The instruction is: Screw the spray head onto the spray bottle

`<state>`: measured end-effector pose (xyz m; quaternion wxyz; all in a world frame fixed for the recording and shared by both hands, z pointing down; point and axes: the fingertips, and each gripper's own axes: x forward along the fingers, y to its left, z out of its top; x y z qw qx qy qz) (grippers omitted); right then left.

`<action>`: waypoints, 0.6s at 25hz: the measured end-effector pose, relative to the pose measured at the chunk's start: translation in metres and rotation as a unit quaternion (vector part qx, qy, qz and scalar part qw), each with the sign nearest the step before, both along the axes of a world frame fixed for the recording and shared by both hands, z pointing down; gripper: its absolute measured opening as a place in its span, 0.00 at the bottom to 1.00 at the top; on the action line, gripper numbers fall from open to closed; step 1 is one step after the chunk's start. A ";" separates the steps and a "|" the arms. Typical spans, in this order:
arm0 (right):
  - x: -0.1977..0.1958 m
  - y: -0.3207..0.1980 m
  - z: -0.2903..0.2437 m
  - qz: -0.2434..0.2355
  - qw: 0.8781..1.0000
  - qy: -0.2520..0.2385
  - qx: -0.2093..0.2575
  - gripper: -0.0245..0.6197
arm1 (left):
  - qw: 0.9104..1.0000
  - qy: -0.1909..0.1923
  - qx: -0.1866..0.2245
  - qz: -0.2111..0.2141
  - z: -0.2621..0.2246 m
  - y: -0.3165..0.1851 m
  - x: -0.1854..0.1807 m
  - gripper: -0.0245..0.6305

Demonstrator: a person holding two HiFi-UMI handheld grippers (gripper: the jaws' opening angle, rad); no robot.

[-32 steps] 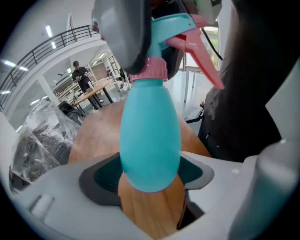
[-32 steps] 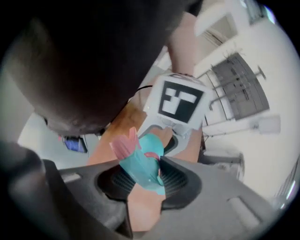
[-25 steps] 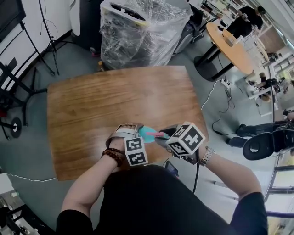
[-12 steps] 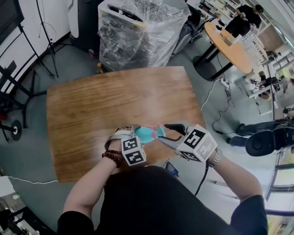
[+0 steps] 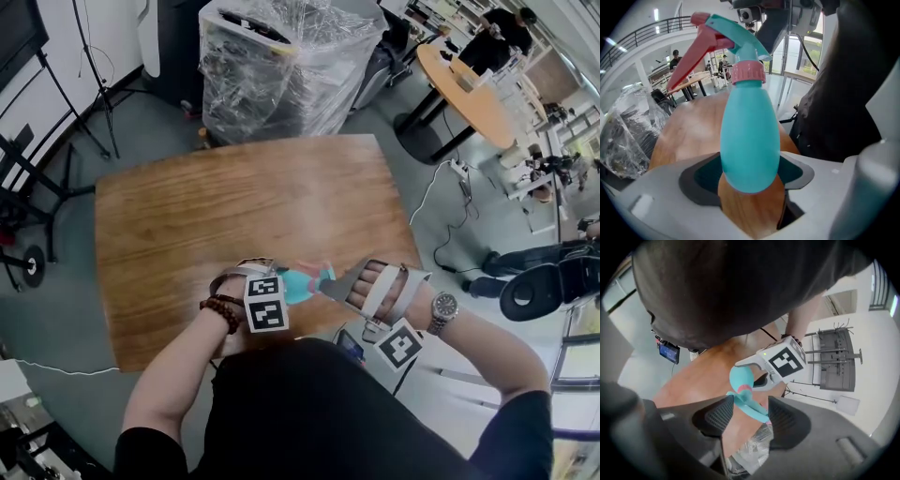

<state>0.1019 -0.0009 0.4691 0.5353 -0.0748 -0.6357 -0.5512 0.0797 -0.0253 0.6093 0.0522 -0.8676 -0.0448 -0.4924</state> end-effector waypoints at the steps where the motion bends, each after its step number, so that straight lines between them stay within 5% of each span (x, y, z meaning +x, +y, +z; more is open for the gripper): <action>1: 0.001 0.003 0.006 -0.009 1.000 0.011 -0.001 0.38 | 1.000 -0.006 0.000 0.008 0.002 0.003 -0.002 0.63; 8: 0.010 0.010 0.019 -0.026 0.999 0.038 -0.008 0.38 | 0.999 0.004 -0.021 0.024 0.003 0.014 -0.004 0.63; 15: 0.015 0.020 0.029 -0.094 0.992 0.083 0.018 0.44 | 0.998 -0.005 -0.031 0.054 0.002 0.025 -0.003 0.62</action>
